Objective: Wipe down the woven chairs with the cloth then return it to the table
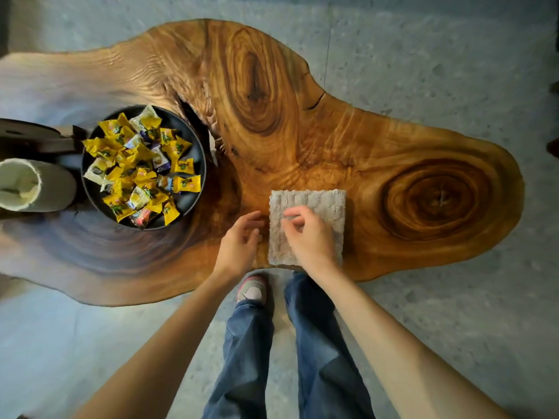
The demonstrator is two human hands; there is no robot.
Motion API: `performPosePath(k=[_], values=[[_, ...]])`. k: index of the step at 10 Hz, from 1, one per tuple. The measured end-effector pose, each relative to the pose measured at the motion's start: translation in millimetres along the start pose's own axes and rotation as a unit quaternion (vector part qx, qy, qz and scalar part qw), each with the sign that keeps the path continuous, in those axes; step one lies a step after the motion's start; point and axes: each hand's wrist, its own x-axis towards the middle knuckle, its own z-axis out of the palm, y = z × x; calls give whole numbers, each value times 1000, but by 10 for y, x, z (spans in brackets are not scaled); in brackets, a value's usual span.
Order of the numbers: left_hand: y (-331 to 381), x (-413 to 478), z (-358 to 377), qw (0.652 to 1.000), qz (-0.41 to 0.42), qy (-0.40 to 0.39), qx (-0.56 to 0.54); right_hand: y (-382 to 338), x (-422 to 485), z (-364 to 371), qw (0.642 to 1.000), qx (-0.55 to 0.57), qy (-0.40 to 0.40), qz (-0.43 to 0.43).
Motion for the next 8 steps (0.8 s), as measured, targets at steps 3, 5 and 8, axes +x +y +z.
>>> performPosePath(k=[3,5,8], values=[[178,-49,395,906,273,15,324,547,13,-437,912,-363,39,-189],[-147,134,565,851,242,5,467,886,197,-352,859,-468,-6,-210],[-102,130,557,832,222,-15,509,837,244,-461,861,-458,-69,-212]])
